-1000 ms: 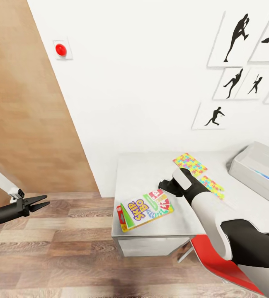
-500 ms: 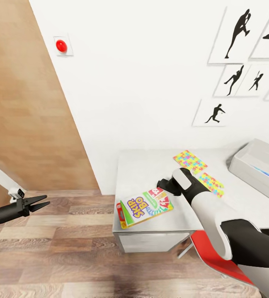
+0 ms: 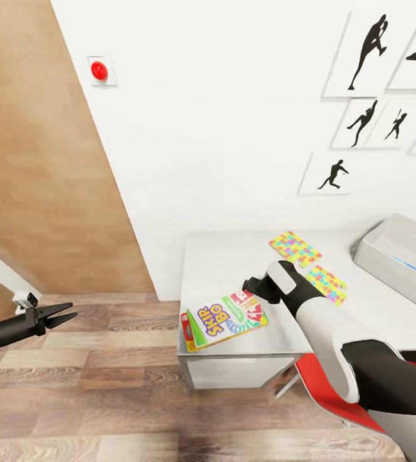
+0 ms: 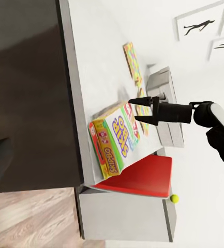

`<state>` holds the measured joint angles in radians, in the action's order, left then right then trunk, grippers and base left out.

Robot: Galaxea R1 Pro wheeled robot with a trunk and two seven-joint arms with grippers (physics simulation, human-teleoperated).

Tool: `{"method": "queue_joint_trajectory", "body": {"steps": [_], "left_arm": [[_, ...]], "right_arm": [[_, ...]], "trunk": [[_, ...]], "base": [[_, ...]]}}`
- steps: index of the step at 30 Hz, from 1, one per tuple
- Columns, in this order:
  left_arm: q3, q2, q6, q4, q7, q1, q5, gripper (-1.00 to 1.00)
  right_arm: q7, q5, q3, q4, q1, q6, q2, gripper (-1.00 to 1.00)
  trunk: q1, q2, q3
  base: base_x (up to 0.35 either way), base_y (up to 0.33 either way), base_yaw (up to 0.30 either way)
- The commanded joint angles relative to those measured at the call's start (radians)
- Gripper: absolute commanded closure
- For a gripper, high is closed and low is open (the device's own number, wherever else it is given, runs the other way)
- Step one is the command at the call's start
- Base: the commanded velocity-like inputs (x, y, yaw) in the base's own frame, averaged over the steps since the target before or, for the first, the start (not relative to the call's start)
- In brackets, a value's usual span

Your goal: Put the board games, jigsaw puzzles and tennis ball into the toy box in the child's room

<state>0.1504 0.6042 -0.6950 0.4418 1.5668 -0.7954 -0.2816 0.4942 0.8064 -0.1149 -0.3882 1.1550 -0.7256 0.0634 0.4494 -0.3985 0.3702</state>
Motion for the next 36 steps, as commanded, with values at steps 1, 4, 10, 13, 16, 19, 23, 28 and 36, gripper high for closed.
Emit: {"method": "queue_joint_trajectory", "body": {"steps": [1,4,10,13,16,19,23,28,36], "left_arm": [[0.0,0.0,-0.011,0.0,0.004,-0.001,0.001,-1.0],[0.0,0.0,-0.011,0.0,0.004,-0.001,0.001,-1.0],[0.001,0.0,-0.01,0.0,0.004,-0.001,0.001,-1.0],[0.001,0.0,-0.01,0.0,0.004,-0.001,0.001,-1.0],[0.001,0.0,-0.01,0.0,0.004,-0.001,0.001,-1.0],[0.001,0.0,-0.011,0.0,0.004,-0.001,0.001,-1.0],[0.0,0.0,-0.011,0.0,0.004,-0.001,0.001,-1.0],[0.001,0.0,-0.011,0.0,0.004,-0.001,0.001,-1.0],[0.001,0.0,-0.011,0.0,0.004,-0.001,0.001,-1.0]], "right_arm": [[0.009,0.017,-0.009,0.002,0.0,-0.005,0.0,-1.0],[0.009,0.016,-0.01,0.002,0.0,-0.003,0.002,-1.0],[0.009,0.013,-0.01,0.002,-0.001,0.001,0.003,-1.0],[0.009,0.013,-0.01,0.002,-0.001,0.001,0.003,-1.0],[0.009,0.013,-0.01,0.002,-0.001,0.002,0.003,-1.0],[0.008,0.013,-0.009,0.002,-0.001,0.002,0.003,-1.0],[0.008,0.013,-0.009,0.002,-0.001,0.002,0.002,-1.0],[0.008,0.013,-0.009,0.002,-0.001,0.002,0.002,-1.0],[0.008,0.013,-0.009,0.002,-0.001,0.002,0.003,-1.0]], "trunk": [[0.001,-0.001,0.002],[0.001,-0.001,0.002],[0.001,-0.001,0.002],[0.001,-0.001,-0.002],[0.001,-0.001,-0.006],[0.001,-0.001,-0.011],[0.001,-0.001,-0.014],[0.001,-0.001,-0.015],[0.001,-0.001,-0.015]], "base": [[-0.079,0.032,0.0],[-0.047,0.018,0.0],[-0.008,0.003,0.0],[-0.001,0.0,0.0],[0.0,0.0,0.0],[-0.007,0.0,0.0],[-0.112,0.06,0.0],[-0.064,0.035,0.0],[-0.077,0.045,0.0]]}}
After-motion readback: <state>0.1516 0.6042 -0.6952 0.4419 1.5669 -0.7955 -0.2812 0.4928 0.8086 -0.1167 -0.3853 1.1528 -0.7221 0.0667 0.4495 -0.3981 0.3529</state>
